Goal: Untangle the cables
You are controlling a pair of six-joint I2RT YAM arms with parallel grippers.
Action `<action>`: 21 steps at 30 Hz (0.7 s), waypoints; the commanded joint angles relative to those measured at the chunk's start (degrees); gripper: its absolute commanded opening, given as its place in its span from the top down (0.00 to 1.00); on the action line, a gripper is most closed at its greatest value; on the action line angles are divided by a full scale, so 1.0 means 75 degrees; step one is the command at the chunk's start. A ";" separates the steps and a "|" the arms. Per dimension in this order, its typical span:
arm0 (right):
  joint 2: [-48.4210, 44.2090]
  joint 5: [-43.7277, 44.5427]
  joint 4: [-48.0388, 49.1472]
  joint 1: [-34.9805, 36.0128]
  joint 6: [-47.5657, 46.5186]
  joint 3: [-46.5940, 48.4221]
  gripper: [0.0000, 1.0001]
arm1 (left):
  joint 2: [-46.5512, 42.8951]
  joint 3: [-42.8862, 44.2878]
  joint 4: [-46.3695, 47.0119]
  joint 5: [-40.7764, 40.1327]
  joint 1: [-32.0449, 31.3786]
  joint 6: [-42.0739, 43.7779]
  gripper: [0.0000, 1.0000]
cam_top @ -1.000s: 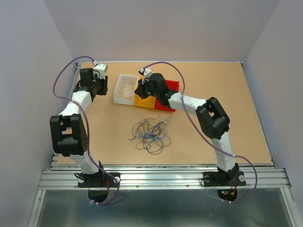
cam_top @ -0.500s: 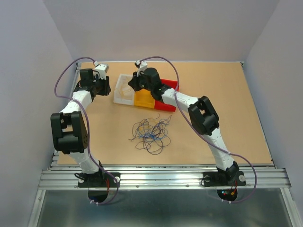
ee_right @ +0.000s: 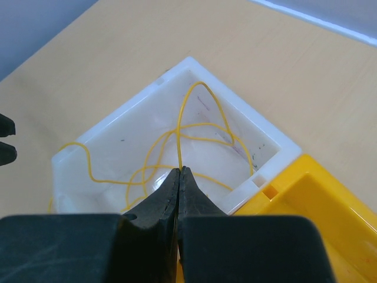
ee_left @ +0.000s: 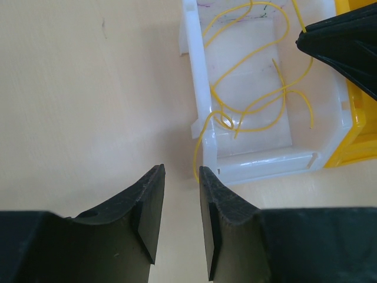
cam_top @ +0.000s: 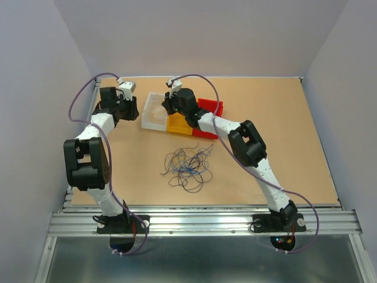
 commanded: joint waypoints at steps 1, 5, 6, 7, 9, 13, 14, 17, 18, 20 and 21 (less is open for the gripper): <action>0.0148 -0.0297 0.0266 -0.0002 -0.0405 0.0606 1.00 | 0.0213 0.0005 -0.0009 0.0349 0.0036 0.0099 0.59; 0.0113 -0.0461 0.0218 0.0009 -0.0488 0.0466 0.99 | 0.0483 0.0169 -0.0115 0.0279 0.0036 0.0145 0.59; 0.0090 -0.0520 0.0218 0.0009 -0.0500 0.0407 0.99 | 0.0541 0.0193 -0.0126 0.0244 0.0036 0.0134 0.59; 0.0090 -0.0520 0.0218 0.0009 -0.0500 0.0384 1.00 | 0.0565 0.0205 -0.0138 0.0244 0.0036 0.0145 0.59; 0.0078 -0.0544 0.0230 0.0021 -0.0488 0.0349 0.99 | 0.0623 0.0251 -0.0161 0.0313 0.0048 0.0169 0.59; 0.0078 -0.0660 0.0253 0.0009 -0.0441 0.0348 0.99 | 0.0776 0.0357 -0.0290 0.0664 0.0036 0.0286 0.60; 0.0055 -0.0684 0.0265 0.0009 -0.0418 0.0325 0.99 | 0.0823 0.0403 -0.0314 0.0665 0.0036 0.0344 0.60; 0.0078 -0.0766 0.0277 0.0009 -0.0348 0.0348 1.00 | 0.1022 0.0544 -0.0465 0.0899 0.0036 0.0555 0.64; 0.0090 -0.0778 0.0277 0.0009 -0.0336 0.0372 0.99 | 0.1080 0.0603 -0.0640 0.1004 0.0036 0.0602 0.65; 0.0125 -0.0825 0.0242 0.0009 -0.0336 0.0418 0.99 | 0.1245 0.0767 -0.0793 0.1286 0.0036 0.0719 0.65; 0.0125 -0.0860 0.0230 0.0021 -0.0336 0.0430 0.99 | 0.1315 0.0814 -0.0806 0.1321 0.0036 0.0743 0.65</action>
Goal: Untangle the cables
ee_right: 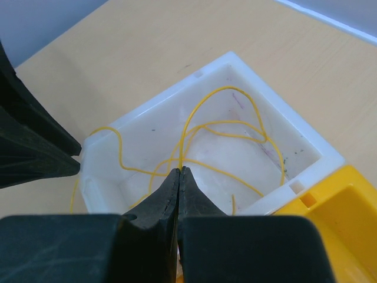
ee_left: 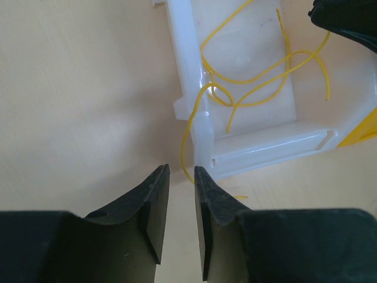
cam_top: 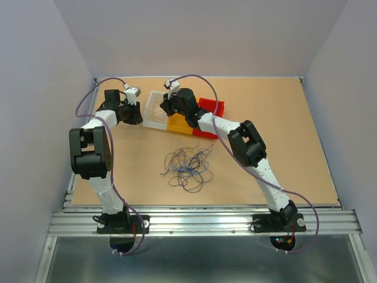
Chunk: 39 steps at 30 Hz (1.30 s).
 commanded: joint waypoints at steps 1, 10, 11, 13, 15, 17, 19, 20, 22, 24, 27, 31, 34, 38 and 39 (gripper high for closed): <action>0.0072 -0.0254 0.0239 0.0009 -0.0001 0.0349 0.99 | 0.0217 0.0424 -0.0337 0.0634 0.0034 0.0321 0.64; 0.0131 -0.0314 0.0133 0.0056 0.0011 0.0373 0.99 | 0.0206 0.0389 -0.0348 0.0434 0.0057 0.0215 0.55; 0.0108 -0.0278 0.0133 0.0056 0.0000 0.0361 0.99 | 0.0205 0.0388 -0.0360 0.0516 0.0069 0.0227 0.54; 0.0108 -0.0208 0.0133 0.0056 -0.0012 0.0314 0.99 | 0.0217 0.0412 -0.0477 0.0715 0.0057 0.0262 0.53; 0.0084 -0.0173 0.0133 0.0056 -0.0012 0.0302 0.99 | 0.0205 0.0423 -0.0583 0.0798 0.0057 0.0309 0.53; 0.0072 -0.0137 0.0133 0.0056 -0.0001 0.0279 0.99 | 0.0205 0.0424 -0.0676 0.0938 0.0057 0.0332 0.53; 0.0073 -0.0137 0.0122 0.0056 -0.0001 0.0267 0.99 | 0.0287 0.0470 -0.0758 0.0986 0.0057 0.0309 0.53; 0.0072 -0.0137 0.0133 0.0056 -0.0001 0.0267 0.99 | 0.0345 0.0505 -0.0759 0.0951 0.0057 0.0216 0.53; 0.0072 -0.0114 0.0133 0.0056 -0.0001 0.0255 0.99 | 0.0497 0.0599 -0.0829 0.0787 0.0057 0.0145 0.54; 0.0061 -0.0102 0.0145 0.0068 -0.0001 0.0208 0.99 | 0.0603 0.0634 -0.0852 0.0868 0.0069 0.0133 0.56; 0.0037 -0.0079 0.0168 0.0056 0.0011 0.0196 0.99 | 0.0685 0.0716 -0.0993 0.1103 0.0057 0.0192 0.60; 0.0072 -0.0125 0.0168 0.0068 0.0023 0.0208 0.99 | 0.0721 0.0740 -0.1005 0.1091 0.0069 0.0180 0.76; 0.0072 -0.0137 0.0168 0.0068 0.0035 0.0208 0.99 | 0.0674 0.0728 -0.0970 0.1044 0.0057 0.0192 0.94; 0.0049 -0.0149 0.0180 0.0068 0.0081 0.0161 0.97 | 0.0347 0.0506 -0.0736 0.0834 0.0057 0.0133 1.00; 0.0026 -0.0137 0.0180 0.0068 0.0128 0.0126 0.95 | 0.0172 0.0378 -0.0596 0.0764 0.0057 0.0122 1.00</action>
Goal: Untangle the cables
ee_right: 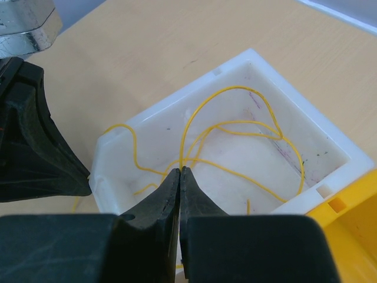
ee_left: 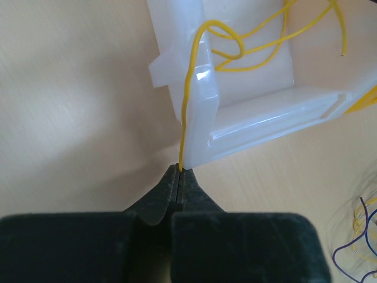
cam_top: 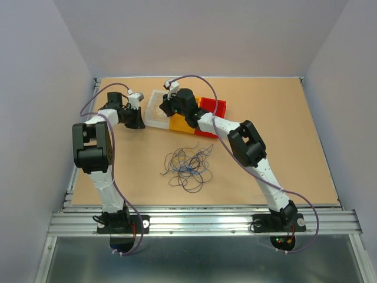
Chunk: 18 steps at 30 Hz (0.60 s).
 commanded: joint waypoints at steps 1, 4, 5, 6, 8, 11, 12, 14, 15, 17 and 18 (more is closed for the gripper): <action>-0.0003 0.0029 0.0267 0.0068 0.0122 0.0091 0.92 | -0.0724 -0.0104 0.0346 -0.0155 0.0016 -0.0056 1.00; -0.0121 0.0169 0.0291 0.0056 0.0262 -0.0061 0.90 | -0.1088 -0.0361 0.0627 -0.0447 0.0016 -0.0138 1.00; -0.0167 0.0204 0.0291 0.0056 0.0298 -0.0119 0.90 | -0.1193 -0.0432 0.0721 -0.0530 0.0016 -0.0173 1.00; -0.0214 0.0216 0.0326 0.0056 0.0356 -0.0259 0.89 | -0.1287 -0.0502 0.0896 -0.0612 0.0016 -0.0185 1.00; -0.0378 0.0310 0.0350 0.0068 0.0474 -0.0401 0.87 | -0.1568 -0.0701 0.1061 -0.0811 0.0005 -0.0244 1.00; -0.0542 0.0415 0.0350 0.0068 0.0614 -0.0612 0.86 | -0.1850 -0.0901 0.1319 -0.0987 -0.0054 -0.0267 1.00; -0.0578 0.0427 0.0338 0.0068 0.0673 -0.0682 0.85 | -0.1955 -0.0971 0.1413 -0.0976 -0.0077 -0.0256 1.00; -0.0648 0.0520 0.0338 0.0068 0.0732 -0.0752 0.82 | -0.2061 -0.1030 0.1484 -0.0894 -0.0159 -0.0197 1.00; -0.0718 0.0556 0.0338 0.0068 0.0755 -0.0788 0.80 | -0.2166 -0.1042 0.1507 -0.0894 -0.0299 -0.0162 1.00; -0.0789 0.0638 0.0361 0.0068 0.0790 -0.0904 0.76 | -0.2248 -0.1042 0.1531 -0.1057 -0.0487 -0.0127 1.00; -0.0870 0.0708 0.0396 0.0068 0.0825 -0.0952 0.75 | -0.2295 -0.0984 0.1589 -0.1162 -0.0755 -0.0150 1.00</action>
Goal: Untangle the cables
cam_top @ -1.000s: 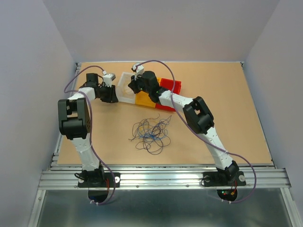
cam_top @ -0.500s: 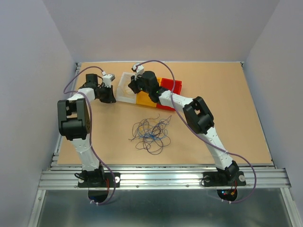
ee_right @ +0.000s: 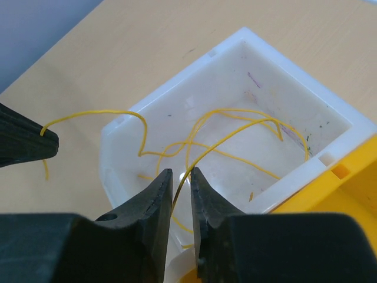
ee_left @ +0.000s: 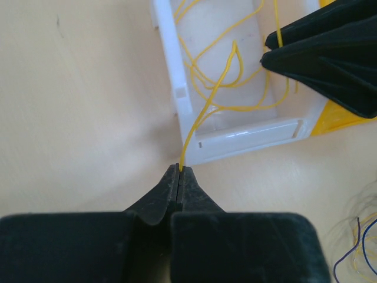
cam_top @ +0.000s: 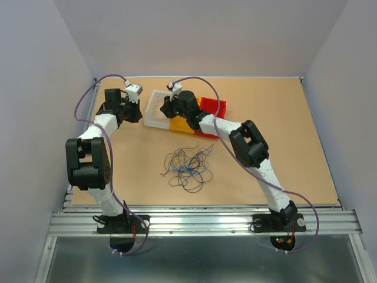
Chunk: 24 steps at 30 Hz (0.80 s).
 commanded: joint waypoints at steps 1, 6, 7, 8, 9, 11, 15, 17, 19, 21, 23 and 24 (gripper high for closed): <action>-0.0608 0.0408 0.0192 0.0065 0.0254 -0.0363 0.73 | -0.0474 -0.0001 0.0406 -0.0399 -0.0669 -0.0001 1.00; -0.0936 0.0619 0.0579 0.0077 0.0372 -0.0855 0.70 | -0.0078 0.0735 0.0418 -0.1033 -0.1396 -0.0305 1.00; -0.0972 0.0713 0.0568 0.0077 0.0442 -0.0879 0.70 | 0.0040 0.0888 0.0429 -0.1138 -0.1432 -0.0376 1.00; -0.1007 0.0922 0.0591 0.0065 0.0477 -0.0914 0.70 | 0.0169 0.1029 0.0430 -0.1151 -0.1432 -0.0562 1.00; -0.1042 0.1006 0.0626 0.0065 0.0477 -0.0984 0.70 | 0.0298 0.1169 0.0418 -0.1186 -0.1444 -0.0645 1.00; -0.1182 0.1285 0.0801 0.0065 0.0536 -0.1242 0.70 | 0.0731 0.1510 0.0418 -0.1244 -0.1432 -0.0809 1.00; -0.1429 0.1510 0.1223 0.0065 0.0583 -0.1675 0.69 | 0.1294 0.1943 0.0406 -0.1186 -0.1432 -0.0973 1.00; -0.1535 0.1674 0.1329 0.0077 0.0630 -0.1921 0.67 | 0.1459 0.2190 0.0395 -0.1326 -0.1432 -0.1021 1.00; -0.1710 0.1721 0.1586 0.0065 0.0595 -0.2144 0.64 | 0.1635 0.2295 0.0394 -0.1362 -0.1432 -0.1068 1.00; -0.1874 0.1791 0.1727 0.0065 0.0571 -0.2390 0.62 | 0.1693 0.2308 0.0406 -0.1420 -0.1467 -0.1033 1.00; -0.1956 0.1873 0.1809 0.0065 0.0571 -0.2612 0.61 | 0.1764 0.2249 0.0441 -0.1631 -0.1479 -0.0975 1.00; -0.2038 0.1885 0.1903 0.0065 0.0548 -0.2660 0.61 | 0.1810 0.2214 0.0453 -0.1666 -0.1502 -0.0963 1.00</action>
